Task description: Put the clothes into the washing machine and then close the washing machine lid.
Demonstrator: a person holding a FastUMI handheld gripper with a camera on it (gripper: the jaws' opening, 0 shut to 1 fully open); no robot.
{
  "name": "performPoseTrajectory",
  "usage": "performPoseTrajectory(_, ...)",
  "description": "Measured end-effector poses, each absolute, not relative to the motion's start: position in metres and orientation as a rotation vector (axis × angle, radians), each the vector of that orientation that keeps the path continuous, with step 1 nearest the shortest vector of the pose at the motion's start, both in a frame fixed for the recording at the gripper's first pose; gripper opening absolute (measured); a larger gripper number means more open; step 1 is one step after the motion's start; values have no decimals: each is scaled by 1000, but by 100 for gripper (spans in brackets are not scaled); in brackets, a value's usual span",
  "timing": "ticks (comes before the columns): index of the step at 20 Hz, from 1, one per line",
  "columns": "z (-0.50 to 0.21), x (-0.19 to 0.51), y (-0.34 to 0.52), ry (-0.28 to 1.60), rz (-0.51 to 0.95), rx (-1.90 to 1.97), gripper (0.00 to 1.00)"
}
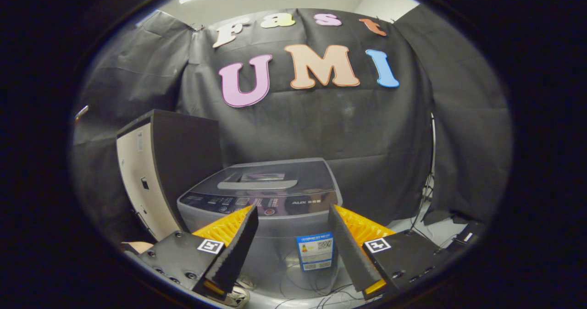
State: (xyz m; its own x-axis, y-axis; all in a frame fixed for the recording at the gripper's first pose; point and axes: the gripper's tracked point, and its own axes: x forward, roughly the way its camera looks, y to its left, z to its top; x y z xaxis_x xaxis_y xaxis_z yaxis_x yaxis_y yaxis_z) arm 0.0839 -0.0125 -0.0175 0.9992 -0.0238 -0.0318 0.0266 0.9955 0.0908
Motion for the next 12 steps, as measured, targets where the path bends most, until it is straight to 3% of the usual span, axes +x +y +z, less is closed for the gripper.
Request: performPoseTrajectory(12,-20,80,-17,23,-73,85,96)
